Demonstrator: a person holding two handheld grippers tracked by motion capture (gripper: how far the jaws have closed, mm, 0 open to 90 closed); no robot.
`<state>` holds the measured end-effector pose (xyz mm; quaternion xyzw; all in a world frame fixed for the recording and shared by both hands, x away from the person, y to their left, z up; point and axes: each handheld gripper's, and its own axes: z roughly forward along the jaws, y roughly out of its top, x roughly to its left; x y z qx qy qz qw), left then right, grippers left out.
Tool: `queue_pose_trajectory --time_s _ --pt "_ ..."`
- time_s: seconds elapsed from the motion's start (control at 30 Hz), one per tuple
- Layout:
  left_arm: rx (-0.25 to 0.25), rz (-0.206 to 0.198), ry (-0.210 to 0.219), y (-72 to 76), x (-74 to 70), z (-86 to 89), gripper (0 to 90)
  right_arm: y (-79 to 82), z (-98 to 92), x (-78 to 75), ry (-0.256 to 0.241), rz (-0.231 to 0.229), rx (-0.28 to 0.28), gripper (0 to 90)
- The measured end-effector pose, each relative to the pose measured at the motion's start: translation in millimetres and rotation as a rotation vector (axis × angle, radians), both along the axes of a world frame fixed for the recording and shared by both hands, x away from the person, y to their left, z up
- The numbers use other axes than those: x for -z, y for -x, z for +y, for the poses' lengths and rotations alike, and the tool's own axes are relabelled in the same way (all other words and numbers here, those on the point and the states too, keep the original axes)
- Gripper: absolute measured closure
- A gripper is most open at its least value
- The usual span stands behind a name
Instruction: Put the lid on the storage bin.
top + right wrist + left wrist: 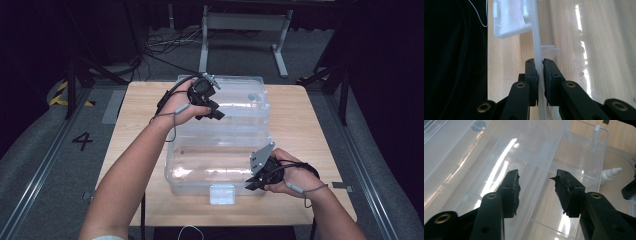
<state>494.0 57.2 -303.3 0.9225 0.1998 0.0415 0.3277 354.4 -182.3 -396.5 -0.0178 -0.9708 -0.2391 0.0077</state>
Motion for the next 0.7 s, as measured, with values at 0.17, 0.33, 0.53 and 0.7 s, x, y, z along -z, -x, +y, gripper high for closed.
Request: queue_pose_trajectory --time_s 0.17,0.33,0.53,0.7 --pt "0.071 -0.011 -0.036 2.2 -2.7 -6.7 72.3 -0.6 -0.2 0.1 0.000 0.003 -0.005 82.8" --pt "0.085 -0.016 -0.072 0.1 -5.0 -7.7 82.2 -0.9 -0.3 0.3 -0.001 0.005 -0.005 82.7" --pt "0.101 -0.001 -0.075 -1.3 -5.6 -7.9 84.2 -0.5 -0.6 0.4 -0.006 0.007 0.012 82.6" --pt "0.103 0.001 -0.074 -0.2 -6.4 -8.0 84.3 -0.4 -0.8 0.4 -0.003 0.009 0.009 82.5"
